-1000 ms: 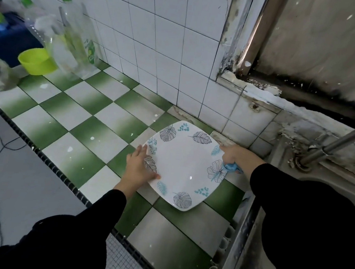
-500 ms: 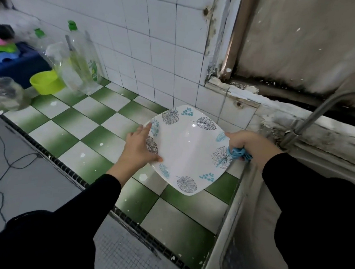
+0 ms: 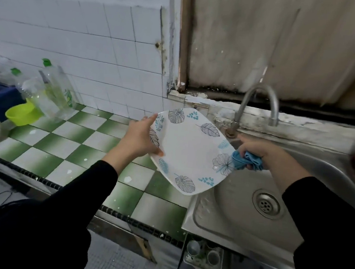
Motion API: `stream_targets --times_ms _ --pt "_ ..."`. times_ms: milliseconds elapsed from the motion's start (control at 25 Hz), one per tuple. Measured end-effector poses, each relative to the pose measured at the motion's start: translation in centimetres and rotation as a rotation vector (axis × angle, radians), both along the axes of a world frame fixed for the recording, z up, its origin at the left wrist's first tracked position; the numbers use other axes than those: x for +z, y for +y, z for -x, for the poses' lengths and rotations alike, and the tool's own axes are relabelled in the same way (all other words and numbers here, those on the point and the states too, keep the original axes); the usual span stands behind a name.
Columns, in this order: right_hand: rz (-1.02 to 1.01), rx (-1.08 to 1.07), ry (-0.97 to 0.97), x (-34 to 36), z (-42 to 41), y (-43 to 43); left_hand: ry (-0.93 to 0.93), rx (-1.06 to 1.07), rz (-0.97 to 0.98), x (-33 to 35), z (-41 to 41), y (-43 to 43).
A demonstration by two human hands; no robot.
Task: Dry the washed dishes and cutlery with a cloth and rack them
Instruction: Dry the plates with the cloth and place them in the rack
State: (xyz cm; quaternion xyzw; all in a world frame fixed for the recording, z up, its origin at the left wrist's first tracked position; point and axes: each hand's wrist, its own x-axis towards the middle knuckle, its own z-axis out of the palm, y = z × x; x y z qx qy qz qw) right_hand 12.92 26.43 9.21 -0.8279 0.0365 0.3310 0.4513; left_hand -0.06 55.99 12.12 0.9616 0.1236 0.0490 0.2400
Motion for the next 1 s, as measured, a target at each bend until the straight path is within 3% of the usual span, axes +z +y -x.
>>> stream_targets --times_ms 280,560,760,920,1000 --pt "-0.141 -0.254 0.18 -1.2 4.9 -11.6 -0.007 -0.177 -0.081 0.4 -1.2 -9.8" --pt "-0.258 -0.383 0.234 -3.3 7.5 -18.3 -0.043 -0.132 0.173 -0.6 -1.5 -17.1" --pt "-0.32 -0.416 0.252 -4.7 8.6 -20.2 -0.142 0.013 0.397 -1.9 -0.5 -20.4" --pt "-0.36 -0.457 0.26 -5.5 9.8 -20.3 -0.333 0.147 0.885 -2.3 1.1 -23.1" --pt "-0.387 -0.473 0.264 -5.5 10.7 -19.8 -0.383 0.156 0.999 -2.2 1.7 -24.1"
